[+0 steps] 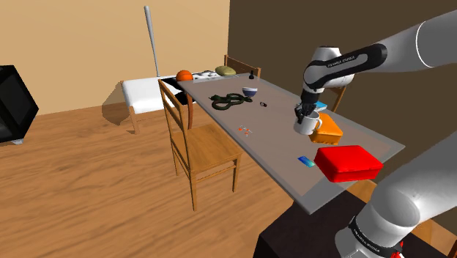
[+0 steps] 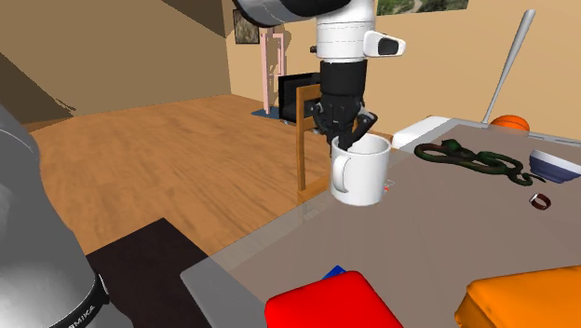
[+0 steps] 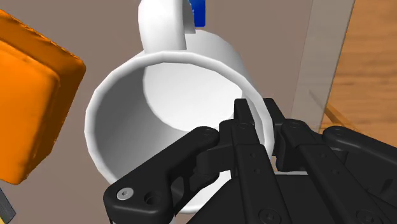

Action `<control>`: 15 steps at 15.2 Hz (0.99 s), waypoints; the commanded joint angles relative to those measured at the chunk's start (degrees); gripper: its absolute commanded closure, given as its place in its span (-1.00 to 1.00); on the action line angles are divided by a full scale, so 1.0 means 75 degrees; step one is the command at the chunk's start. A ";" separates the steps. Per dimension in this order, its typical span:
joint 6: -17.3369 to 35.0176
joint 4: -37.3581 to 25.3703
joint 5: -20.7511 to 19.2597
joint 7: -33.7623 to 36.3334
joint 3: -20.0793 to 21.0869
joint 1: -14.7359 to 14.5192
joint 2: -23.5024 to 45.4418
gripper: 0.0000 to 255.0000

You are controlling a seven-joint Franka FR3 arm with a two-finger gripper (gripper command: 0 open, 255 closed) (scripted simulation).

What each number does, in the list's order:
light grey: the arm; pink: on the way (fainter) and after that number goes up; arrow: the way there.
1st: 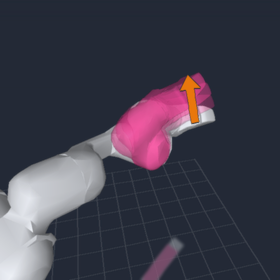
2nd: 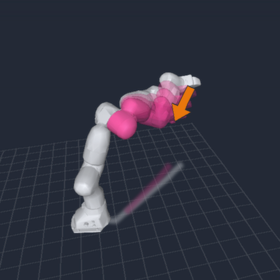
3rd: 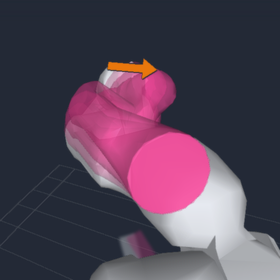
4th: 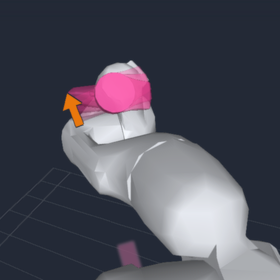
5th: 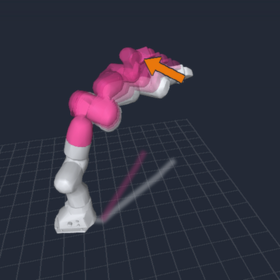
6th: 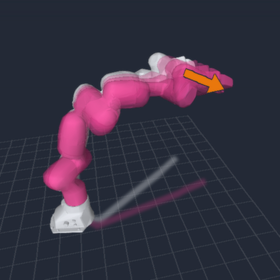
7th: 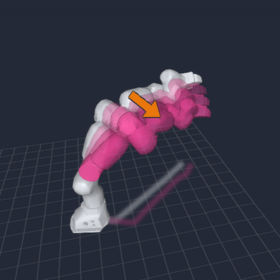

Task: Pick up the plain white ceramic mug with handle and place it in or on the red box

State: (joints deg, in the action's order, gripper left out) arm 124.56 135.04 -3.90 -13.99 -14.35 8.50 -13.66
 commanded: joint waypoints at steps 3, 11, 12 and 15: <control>-0.0098 0.0655 -0.0315 -0.0502 -0.0352 0.0369 -0.0788 1.00; -0.0489 0.1500 -0.1060 -0.1607 -0.1146 0.1241 -0.2118 1.00; -0.0549 0.1563 -0.1160 -0.1761 -0.1258 0.1359 -0.2256 1.00; -0.0733 0.1696 -0.1457 -0.2250 -0.1604 0.1720 -0.2621 1.00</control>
State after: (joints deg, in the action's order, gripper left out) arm 119.53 147.56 -14.07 -29.51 -25.44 20.51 -32.51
